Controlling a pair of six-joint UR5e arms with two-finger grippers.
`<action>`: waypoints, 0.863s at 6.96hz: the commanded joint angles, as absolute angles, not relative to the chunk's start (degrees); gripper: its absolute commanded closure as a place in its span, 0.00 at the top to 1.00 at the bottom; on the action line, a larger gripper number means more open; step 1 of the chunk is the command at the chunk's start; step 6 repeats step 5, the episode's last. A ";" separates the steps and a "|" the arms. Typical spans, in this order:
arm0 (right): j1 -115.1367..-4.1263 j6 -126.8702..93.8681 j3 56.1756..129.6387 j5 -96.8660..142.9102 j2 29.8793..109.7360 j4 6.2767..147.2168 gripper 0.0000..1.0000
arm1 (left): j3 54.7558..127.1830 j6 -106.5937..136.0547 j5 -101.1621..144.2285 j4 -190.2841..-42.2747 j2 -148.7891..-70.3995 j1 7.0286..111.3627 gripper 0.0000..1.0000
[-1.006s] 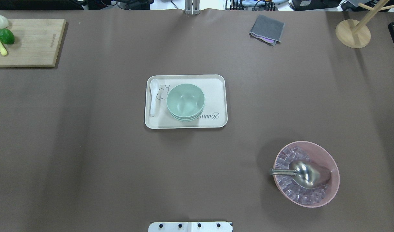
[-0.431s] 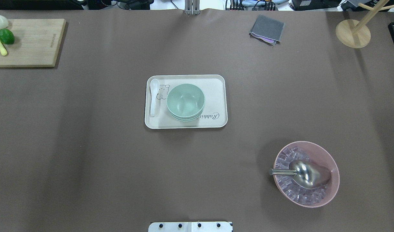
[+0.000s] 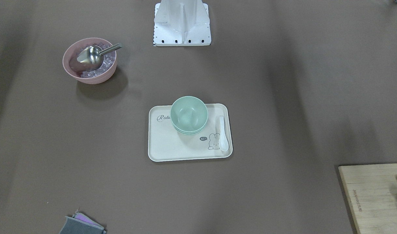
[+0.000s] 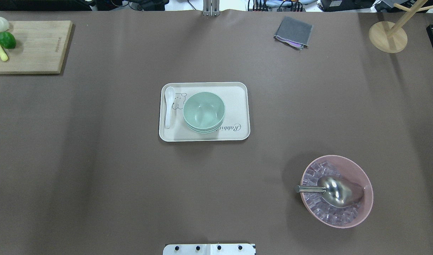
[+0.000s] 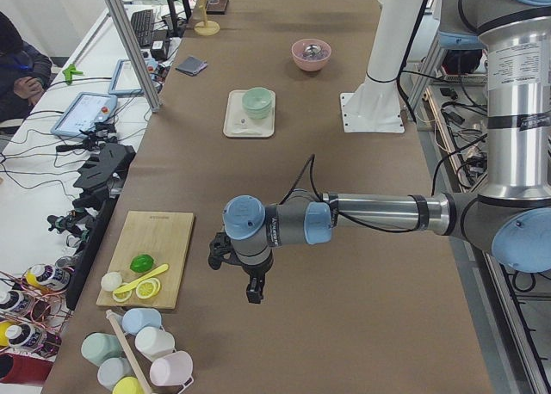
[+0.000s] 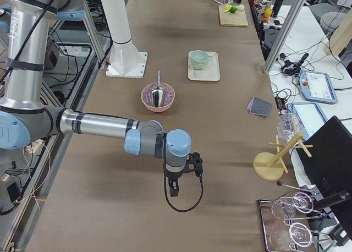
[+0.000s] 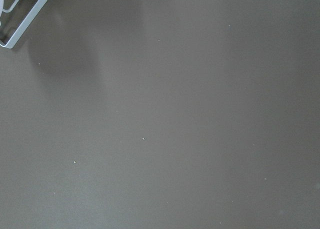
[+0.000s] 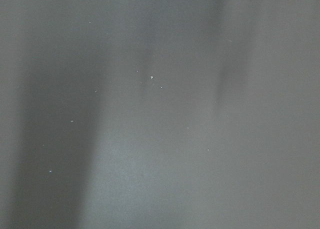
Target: Stack green bowls together
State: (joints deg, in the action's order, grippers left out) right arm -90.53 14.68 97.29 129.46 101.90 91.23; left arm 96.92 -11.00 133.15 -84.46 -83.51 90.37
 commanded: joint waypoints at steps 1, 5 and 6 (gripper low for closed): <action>-90.53 14.68 97.82 129.55 101.87 91.23 1.00 | 96.77 -10.99 133.15 -84.46 -83.50 90.44 1.00; -90.53 14.68 98.35 130.60 101.87 91.23 1.00 | 96.77 -10.90 133.07 -84.46 -84.02 90.44 1.00; -90.53 14.68 98.35 130.60 101.87 91.23 1.00 | 96.77 -10.90 133.07 -84.46 -84.02 90.44 1.00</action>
